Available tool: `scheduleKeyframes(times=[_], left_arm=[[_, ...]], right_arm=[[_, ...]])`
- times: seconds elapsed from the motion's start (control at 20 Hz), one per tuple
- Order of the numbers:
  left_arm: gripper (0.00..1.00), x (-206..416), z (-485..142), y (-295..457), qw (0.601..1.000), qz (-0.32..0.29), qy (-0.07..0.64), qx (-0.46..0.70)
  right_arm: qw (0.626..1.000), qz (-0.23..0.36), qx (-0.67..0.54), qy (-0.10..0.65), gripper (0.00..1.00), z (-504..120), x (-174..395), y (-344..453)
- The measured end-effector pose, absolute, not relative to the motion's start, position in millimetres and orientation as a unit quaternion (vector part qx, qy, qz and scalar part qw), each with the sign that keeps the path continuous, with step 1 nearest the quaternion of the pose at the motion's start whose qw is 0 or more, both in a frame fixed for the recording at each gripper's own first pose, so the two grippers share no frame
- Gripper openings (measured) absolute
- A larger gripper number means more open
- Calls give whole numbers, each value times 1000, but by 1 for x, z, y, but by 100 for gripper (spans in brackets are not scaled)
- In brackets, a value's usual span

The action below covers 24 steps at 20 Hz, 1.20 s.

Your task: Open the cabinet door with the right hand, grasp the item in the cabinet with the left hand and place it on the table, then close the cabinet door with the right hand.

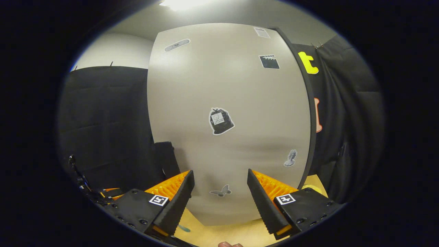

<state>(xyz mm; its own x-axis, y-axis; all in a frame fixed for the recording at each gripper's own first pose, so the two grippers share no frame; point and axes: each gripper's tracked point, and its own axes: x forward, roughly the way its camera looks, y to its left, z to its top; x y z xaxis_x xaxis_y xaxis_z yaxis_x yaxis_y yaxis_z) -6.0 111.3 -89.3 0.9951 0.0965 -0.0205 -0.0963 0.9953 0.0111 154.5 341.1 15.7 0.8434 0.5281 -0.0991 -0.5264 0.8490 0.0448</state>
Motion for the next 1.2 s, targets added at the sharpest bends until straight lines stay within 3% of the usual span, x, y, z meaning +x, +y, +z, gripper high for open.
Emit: scheduleKeyframes(times=[0.45, 1.0, 1.2], left_arm=[[94, 11, -56, 86, 999, 14, 2, 36], [94, 41, -15, -21, 1000, 6, -2, 25], [93, 43, -4, -42, 1000, 5, 1, 19]], right_arm=[[975, 212, 3, 70, 98, 9, 151, 302], [986, 161, 0, 47, 98, 24, 161, 192], [993, 106, -30, 33, 98, 24, 163, 138]])
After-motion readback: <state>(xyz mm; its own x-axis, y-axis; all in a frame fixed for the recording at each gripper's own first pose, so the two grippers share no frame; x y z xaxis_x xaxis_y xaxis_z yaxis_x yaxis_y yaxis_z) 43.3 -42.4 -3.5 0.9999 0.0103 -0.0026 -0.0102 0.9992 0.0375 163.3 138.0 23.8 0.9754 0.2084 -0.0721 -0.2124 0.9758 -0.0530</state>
